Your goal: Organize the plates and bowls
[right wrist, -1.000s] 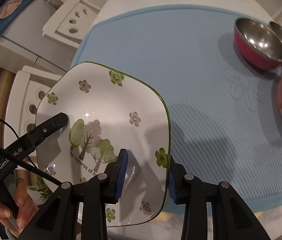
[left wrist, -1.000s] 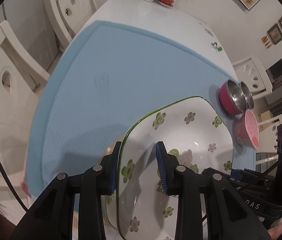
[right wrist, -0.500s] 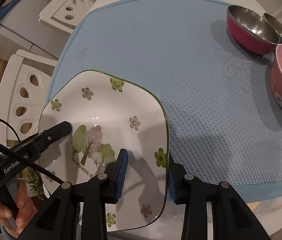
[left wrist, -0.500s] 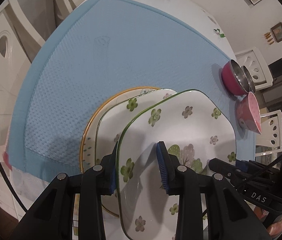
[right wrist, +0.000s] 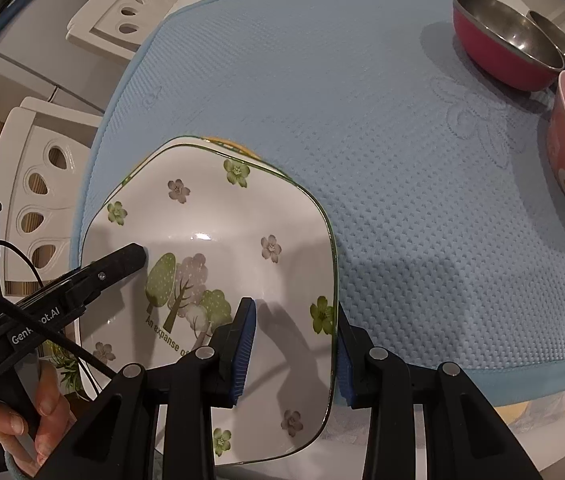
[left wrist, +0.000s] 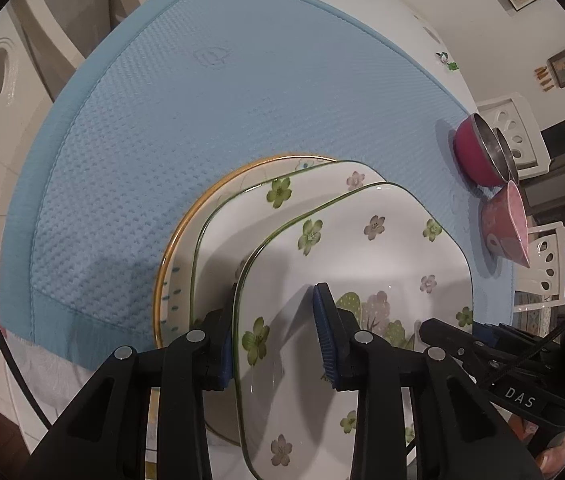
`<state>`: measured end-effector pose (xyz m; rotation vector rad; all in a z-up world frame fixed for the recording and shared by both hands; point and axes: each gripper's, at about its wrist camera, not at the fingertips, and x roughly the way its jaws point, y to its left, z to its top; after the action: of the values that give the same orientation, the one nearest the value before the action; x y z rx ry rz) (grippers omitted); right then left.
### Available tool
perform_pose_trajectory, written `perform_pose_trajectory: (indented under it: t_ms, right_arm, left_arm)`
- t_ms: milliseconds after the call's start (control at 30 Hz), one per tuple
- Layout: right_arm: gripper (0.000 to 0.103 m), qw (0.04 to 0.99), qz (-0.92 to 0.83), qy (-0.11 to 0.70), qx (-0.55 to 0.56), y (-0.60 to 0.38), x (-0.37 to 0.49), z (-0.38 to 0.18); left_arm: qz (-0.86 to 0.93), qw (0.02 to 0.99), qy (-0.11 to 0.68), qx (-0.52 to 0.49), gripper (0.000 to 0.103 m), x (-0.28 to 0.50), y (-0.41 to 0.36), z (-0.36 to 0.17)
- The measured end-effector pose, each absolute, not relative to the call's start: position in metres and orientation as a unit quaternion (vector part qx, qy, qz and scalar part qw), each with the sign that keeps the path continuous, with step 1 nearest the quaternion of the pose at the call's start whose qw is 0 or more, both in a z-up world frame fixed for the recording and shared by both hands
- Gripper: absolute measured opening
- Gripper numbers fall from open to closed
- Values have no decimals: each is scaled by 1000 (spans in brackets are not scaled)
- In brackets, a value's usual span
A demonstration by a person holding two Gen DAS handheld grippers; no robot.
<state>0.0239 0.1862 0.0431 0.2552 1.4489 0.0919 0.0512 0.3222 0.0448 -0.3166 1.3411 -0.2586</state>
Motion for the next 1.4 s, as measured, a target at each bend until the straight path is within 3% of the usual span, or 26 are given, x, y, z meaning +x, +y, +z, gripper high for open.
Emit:
perform_pose_trajectory:
  t_ms: [1400]
  right_arm:
    - [35, 730, 61, 667, 136, 180, 27, 41]
  left_arm:
    - [-136, 745, 634, -157, 34, 65, 343, 58]
